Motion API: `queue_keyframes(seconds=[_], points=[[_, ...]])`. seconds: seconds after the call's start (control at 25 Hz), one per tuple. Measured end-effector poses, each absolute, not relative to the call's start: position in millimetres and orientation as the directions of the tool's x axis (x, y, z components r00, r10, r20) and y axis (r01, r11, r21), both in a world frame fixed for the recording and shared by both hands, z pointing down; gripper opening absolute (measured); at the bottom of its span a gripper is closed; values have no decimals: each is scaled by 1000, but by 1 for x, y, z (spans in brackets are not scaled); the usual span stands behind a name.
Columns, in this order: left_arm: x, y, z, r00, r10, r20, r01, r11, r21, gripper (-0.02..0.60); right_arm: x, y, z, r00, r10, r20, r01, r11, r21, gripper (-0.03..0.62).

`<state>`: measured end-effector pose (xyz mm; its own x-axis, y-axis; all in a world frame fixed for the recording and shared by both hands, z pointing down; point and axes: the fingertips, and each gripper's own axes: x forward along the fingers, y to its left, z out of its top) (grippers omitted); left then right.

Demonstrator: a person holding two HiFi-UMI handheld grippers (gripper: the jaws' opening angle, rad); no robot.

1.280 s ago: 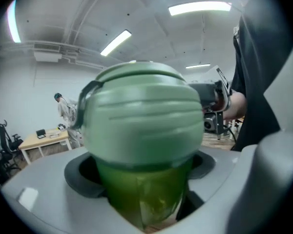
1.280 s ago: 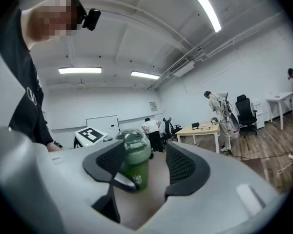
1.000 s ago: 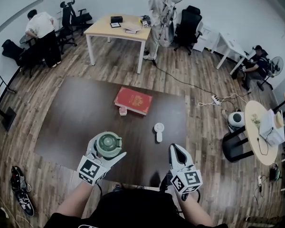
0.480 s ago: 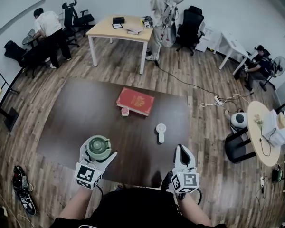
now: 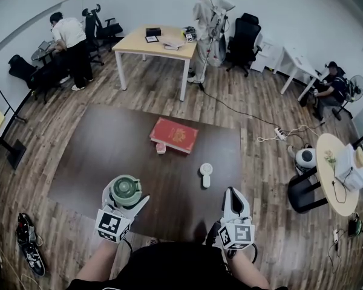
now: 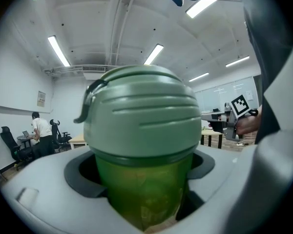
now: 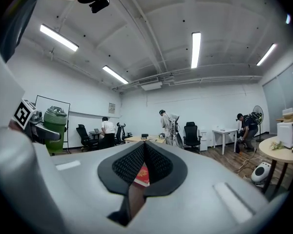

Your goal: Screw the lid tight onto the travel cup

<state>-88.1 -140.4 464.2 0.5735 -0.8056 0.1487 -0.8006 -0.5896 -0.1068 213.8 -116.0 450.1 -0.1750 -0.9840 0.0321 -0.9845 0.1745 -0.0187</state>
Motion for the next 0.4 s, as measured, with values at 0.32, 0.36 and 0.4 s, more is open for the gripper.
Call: queue_keyframes(seconds=[0.32,0.36,0.4], points=[[-84,-141,463,580,-799,162,-795,-598,-104,422,214,-118,449,-186,-982,32,-982,185,-32,7],[-83,-141,463,581,-797,163,-794,-599,-104,422,214,-117,449,-188,-982,34,-982,187,-33,6],[-82,-141,462,582,-796,165,-793,-601,-103,422,214,-117,449,-190,-981,36,-981,188,-34,6]])
